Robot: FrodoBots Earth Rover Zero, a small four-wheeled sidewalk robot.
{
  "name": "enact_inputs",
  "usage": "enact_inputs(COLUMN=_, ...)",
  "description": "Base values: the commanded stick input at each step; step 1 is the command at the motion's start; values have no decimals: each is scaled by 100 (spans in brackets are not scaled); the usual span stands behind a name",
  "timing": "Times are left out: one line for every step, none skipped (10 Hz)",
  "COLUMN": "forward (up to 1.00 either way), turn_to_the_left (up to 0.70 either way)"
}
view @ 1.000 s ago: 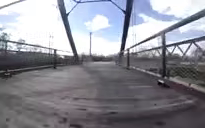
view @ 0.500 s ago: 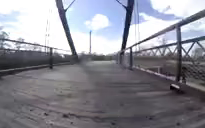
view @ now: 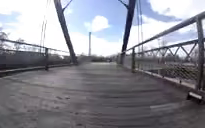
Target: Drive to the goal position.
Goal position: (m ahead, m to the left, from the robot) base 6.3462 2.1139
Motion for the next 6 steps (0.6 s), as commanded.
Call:
enact_inputs(forward=100, turn_to_the_left=-23)
enact_inputs(forward=100, turn_to_the_left=-11)
enact_inputs(forward=100, turn_to_the_left=0)
enact_inputs(forward=100, turn_to_the_left=0)
enact_inputs(forward=100, turn_to_the_left=0)
enact_inputs(forward=100, turn_to_the_left=-16)
